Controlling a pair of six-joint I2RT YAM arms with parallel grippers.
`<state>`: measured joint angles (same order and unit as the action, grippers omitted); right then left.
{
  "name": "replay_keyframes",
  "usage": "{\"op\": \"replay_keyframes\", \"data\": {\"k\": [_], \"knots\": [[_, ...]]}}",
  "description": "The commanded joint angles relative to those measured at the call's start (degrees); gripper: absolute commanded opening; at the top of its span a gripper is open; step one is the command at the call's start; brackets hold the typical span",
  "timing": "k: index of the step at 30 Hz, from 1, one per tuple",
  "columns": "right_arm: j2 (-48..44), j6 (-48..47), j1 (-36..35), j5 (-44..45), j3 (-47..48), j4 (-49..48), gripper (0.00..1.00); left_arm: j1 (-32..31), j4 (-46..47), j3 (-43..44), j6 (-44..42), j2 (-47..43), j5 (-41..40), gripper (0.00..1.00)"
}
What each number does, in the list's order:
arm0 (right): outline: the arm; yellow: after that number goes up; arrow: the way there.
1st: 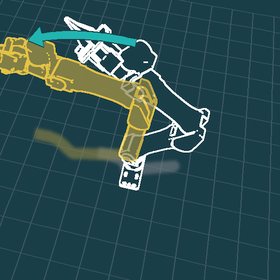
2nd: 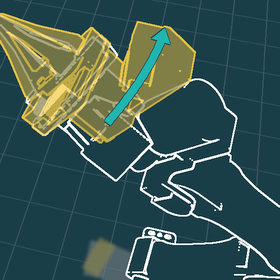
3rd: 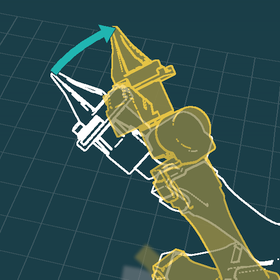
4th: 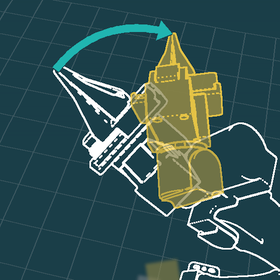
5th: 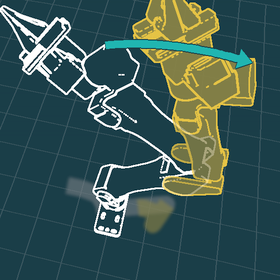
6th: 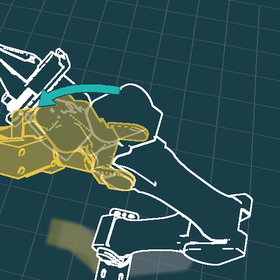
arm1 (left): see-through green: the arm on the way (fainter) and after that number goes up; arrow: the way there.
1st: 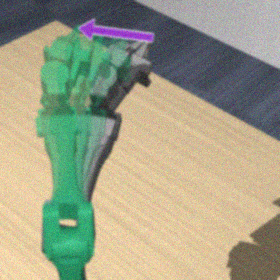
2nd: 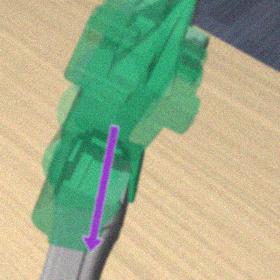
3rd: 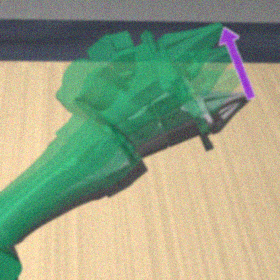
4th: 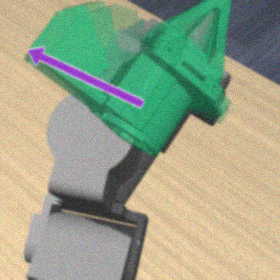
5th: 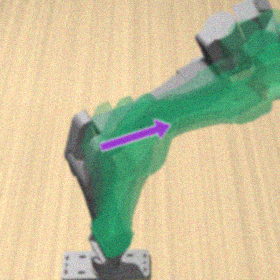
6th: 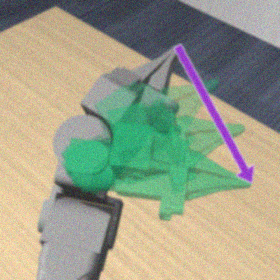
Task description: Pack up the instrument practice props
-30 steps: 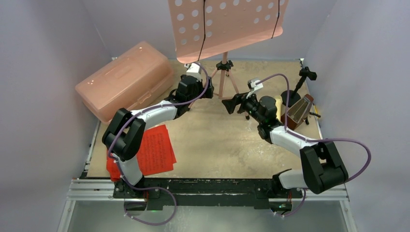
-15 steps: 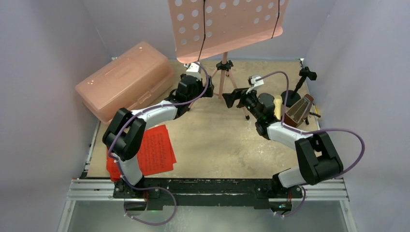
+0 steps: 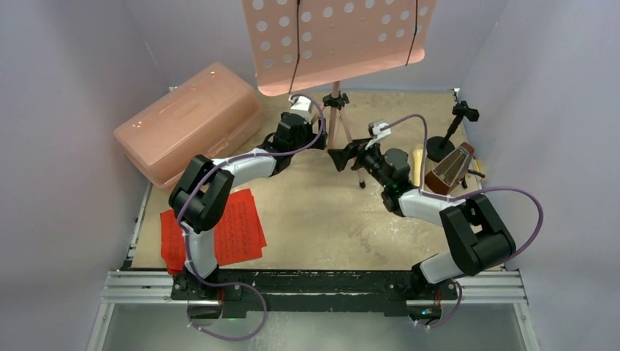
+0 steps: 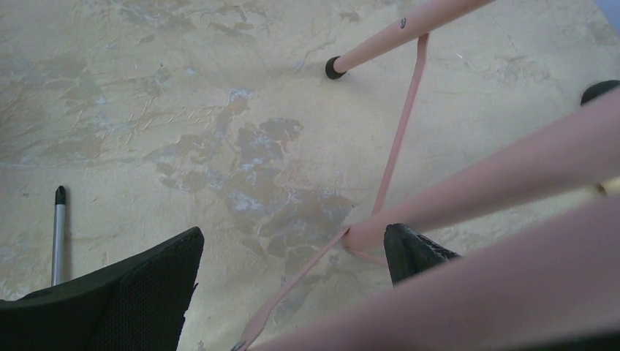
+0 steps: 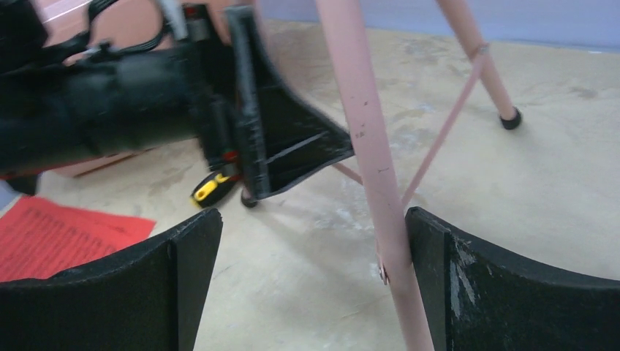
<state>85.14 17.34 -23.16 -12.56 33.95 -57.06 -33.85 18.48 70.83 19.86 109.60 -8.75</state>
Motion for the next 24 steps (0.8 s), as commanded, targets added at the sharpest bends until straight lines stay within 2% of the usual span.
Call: {"op": "replay_keyframes", "data": {"k": [1, 9, 17, 19, 24], "knots": [[-2.7, 3.7, -6.4, -3.4, -3.0, -1.9, 0.98, 0.3, 1.4, 2.8, -3.2, 1.0, 2.3, 0.93], [-5.2, 8.7, -10.4, -1.8, -8.8, -6.3, 0.98, 0.3, 2.4, 2.7, -7.7, 0.9, 6.0, 0.92], [-4.6, 9.8, -14.2, -3.3, -8.5, -6.4, 0.98, 0.3, 1.9, 1.5, -10.3, -0.4, 5.6, 0.91], [-5.5, 9.7, -14.4, -2.6, -8.7, -5.6, 0.98, 0.3, 1.6, 0.3, -10.4, -1.8, 4.5, 0.91], [-11.2, 7.5, -13.4, 1.0, -7.5, 4.2, 0.98, 0.4, 0.0, -3.2, -11.0, -7.6, 2.5, 0.91]]}}
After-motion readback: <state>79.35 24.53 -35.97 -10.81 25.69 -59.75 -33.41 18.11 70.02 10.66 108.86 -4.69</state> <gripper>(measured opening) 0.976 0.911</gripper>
